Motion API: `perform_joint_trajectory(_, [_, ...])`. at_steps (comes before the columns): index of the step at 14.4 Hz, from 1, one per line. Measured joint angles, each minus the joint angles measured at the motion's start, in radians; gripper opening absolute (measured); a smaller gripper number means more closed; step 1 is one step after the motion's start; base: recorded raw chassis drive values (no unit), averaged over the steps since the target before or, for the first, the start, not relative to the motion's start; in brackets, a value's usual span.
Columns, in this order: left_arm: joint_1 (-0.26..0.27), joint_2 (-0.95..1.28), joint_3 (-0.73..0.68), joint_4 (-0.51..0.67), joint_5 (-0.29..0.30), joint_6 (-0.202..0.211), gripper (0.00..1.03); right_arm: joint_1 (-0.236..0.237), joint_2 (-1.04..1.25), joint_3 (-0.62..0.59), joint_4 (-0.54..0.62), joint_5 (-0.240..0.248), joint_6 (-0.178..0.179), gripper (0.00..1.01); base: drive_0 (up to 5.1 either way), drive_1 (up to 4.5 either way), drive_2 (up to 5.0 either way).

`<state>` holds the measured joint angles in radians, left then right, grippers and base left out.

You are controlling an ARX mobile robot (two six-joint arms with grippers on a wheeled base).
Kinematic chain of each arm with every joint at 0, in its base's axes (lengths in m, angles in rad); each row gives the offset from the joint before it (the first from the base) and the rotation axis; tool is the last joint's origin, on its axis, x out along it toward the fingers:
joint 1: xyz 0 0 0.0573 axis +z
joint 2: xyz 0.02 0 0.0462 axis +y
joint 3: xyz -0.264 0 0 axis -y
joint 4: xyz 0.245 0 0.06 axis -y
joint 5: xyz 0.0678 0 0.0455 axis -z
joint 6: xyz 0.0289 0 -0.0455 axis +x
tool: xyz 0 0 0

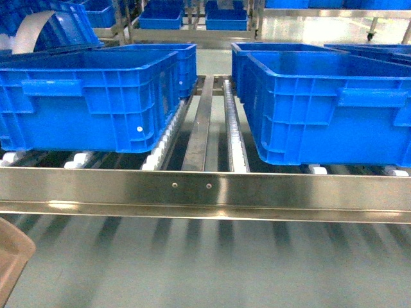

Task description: Place part in tray to right shelf

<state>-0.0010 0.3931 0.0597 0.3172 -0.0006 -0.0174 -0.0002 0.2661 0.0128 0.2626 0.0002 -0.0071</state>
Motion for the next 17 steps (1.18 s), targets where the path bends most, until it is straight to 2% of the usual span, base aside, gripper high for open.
perform_joint_trajectory(4, [0.000,-0.096,-0.026,-0.063,0.000,0.000,0.12,0.000,-0.081,0.000,-0.078,0.000,0.000,0.02,0.0,0.00,0.0])
perform_joint_trajectory(5, [0.000,-0.138,-0.045,-0.066,0.000,0.000,0.12,0.000,-0.181,0.001,-0.230,-0.001,0.000,0.02,0.0,0.00,0.0])
perform_joint_trajectory(6, [0.000,-0.156,-0.045,-0.085,-0.002,0.002,0.12,0.000,-0.257,0.001,-0.267,0.000,0.000,0.02,0.0,0.00,0.0])
perform_joint_trajectory(10, [0.000,-0.224,-0.045,-0.154,0.000,0.002,0.12,0.000,-0.262,0.001,-0.269,0.000,0.000,0.02,0.0,0.00,0.0])
perform_joint_trajectory(12, [0.000,-0.370,-0.045,-0.351,0.001,0.002,0.12,0.000,-0.262,0.001,-0.268,0.001,0.000,0.02,0.0,0.00,0.0])
perform_joint_trajectory(14, [0.000,-0.382,-0.043,-0.305,-0.001,0.003,0.12,0.000,-0.262,0.001,-0.266,-0.001,0.000,0.02,0.0,0.00,0.0])
perform_joint_trajectory(16, [0.000,-0.382,-0.044,-0.338,0.000,0.003,0.12,0.000,-0.262,0.001,-0.267,0.000,0.000,0.02,0.0,0.00,0.0])
perform_joint_trajectory(17, [0.000,-0.383,-0.044,-0.317,0.000,0.003,0.12,0.000,-0.262,0.001,-0.268,0.000,0.000,0.02,0.0,0.00,0.0])
